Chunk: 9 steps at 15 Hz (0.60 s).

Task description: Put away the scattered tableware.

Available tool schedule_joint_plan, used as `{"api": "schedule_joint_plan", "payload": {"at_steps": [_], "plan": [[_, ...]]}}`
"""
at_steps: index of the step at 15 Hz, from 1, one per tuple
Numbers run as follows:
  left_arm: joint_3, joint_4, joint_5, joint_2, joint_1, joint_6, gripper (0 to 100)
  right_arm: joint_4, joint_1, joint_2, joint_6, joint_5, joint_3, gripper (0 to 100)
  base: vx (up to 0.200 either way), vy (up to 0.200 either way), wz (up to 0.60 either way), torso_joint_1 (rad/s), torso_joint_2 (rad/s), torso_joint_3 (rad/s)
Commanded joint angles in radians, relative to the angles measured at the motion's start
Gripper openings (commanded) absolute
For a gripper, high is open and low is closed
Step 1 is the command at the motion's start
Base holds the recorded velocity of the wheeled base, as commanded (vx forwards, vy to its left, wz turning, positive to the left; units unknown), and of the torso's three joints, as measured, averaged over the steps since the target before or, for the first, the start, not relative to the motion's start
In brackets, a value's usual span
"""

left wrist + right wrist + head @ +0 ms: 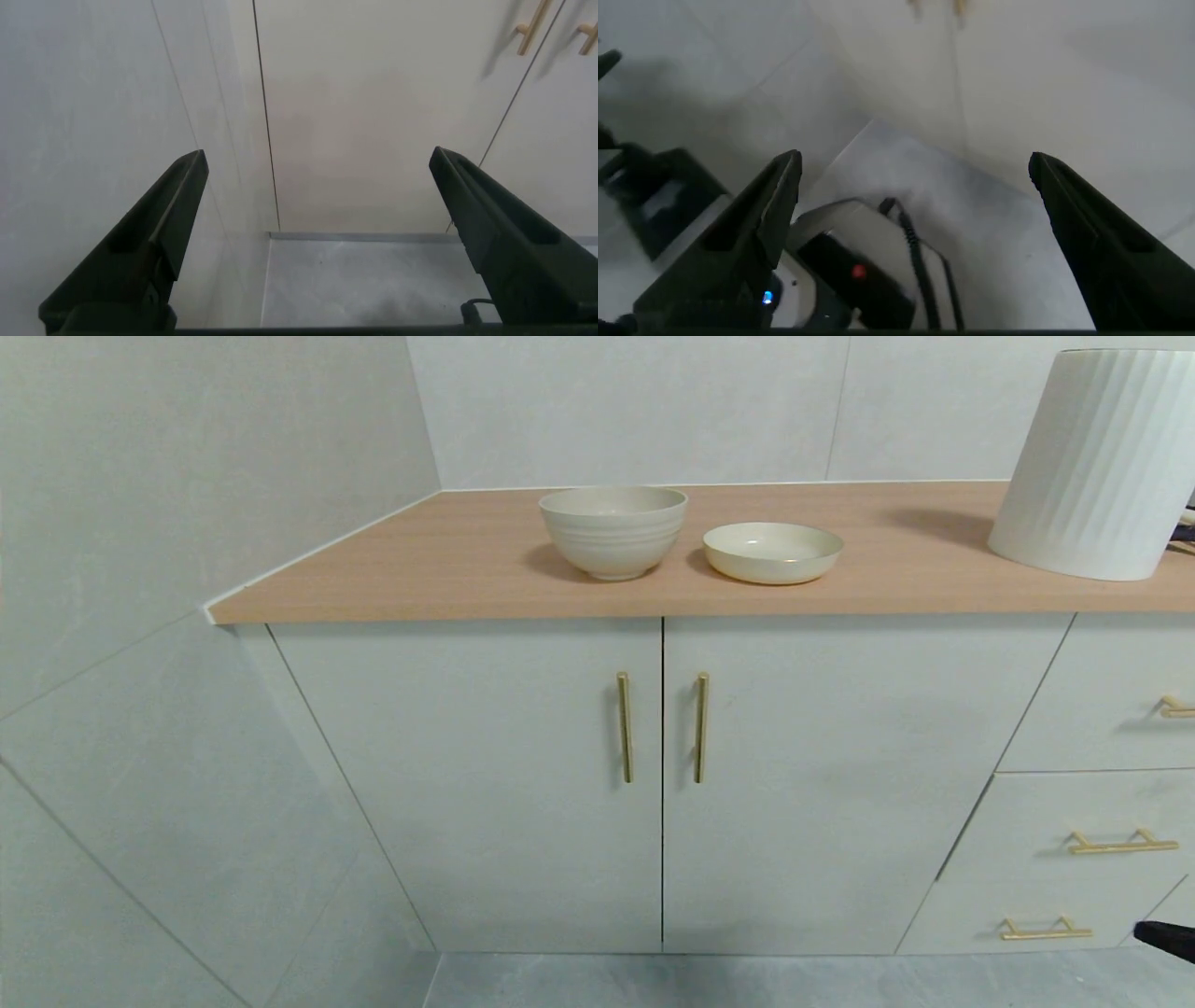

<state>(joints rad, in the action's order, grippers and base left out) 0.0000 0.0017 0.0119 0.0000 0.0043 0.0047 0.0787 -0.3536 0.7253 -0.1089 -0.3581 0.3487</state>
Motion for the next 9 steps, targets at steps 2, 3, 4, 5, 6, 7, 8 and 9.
{"api": "schedule_joint_plan", "payload": {"at_steps": [2, 3, 4, 5, 6, 7, 8, 9], "plan": [[0.0, 0.0, 0.0, 0.0, 0.0, 0.0, 100, 0.05, -0.12, 0.442, 0.0, -0.009, 0.213, 100, 0.0, 0.0, 0.0, 0.0, 0.0, 0.0], [0.0, 0.0, 0.0, 0.0, 0.0, 0.0, 100, 0.05, -0.12, 0.442, 0.0, -0.009, 0.213, 100, 0.0, 0.0, 0.0, 0.0, 0.0, 0.0], [0.0, 0.0, 0.0, 0.0, -0.001, 0.0, 100, 0.108, -0.146, 0.605, 0.0, -0.01, 0.296, 100, 0.0, 0.0, 0.0, 0.0, 0.0, 0.0], [0.0, 0.0, 0.0, 0.0, 0.0, 0.0, 100, 0.156, -0.157, 0.681, 0.0, -0.01, 0.329, 100, 0.0, 0.0, 0.0, 0.0, 0.0, 0.0], [0.0, 0.0, 0.0, 0.0, 0.0, 0.0, 100, 0.202, -0.166, 0.75, 0.0, -0.009, 0.36, 100, 0.0, 0.0, 0.0, 0.0, 0.0, 0.0], [0.0, 0.0, 0.0, 0.0, 0.0, 0.0, 100, 0.248, -0.182, 0.827, 0.0, -0.007, 0.4, 100, 0.0, 0.0, 0.0, 0.0, 0.0, 0.0], [0.0, 0.0, 0.0, 0.002, -0.001, 0.0, 100, 0.269, -0.189, 0.875, 0.0, -0.007, 0.429, 100, 0.0, 0.0, 0.0, 0.0, 0.0, 0.0], [0.0, 0.0, 0.0, 0.0, 0.0, 0.0, 100, 0.302, -0.197, 0.945, 0.0, -0.007, 0.483, 100, 0.0, 0.0, 0.0, 0.0, 0.0, 0.0]]}}
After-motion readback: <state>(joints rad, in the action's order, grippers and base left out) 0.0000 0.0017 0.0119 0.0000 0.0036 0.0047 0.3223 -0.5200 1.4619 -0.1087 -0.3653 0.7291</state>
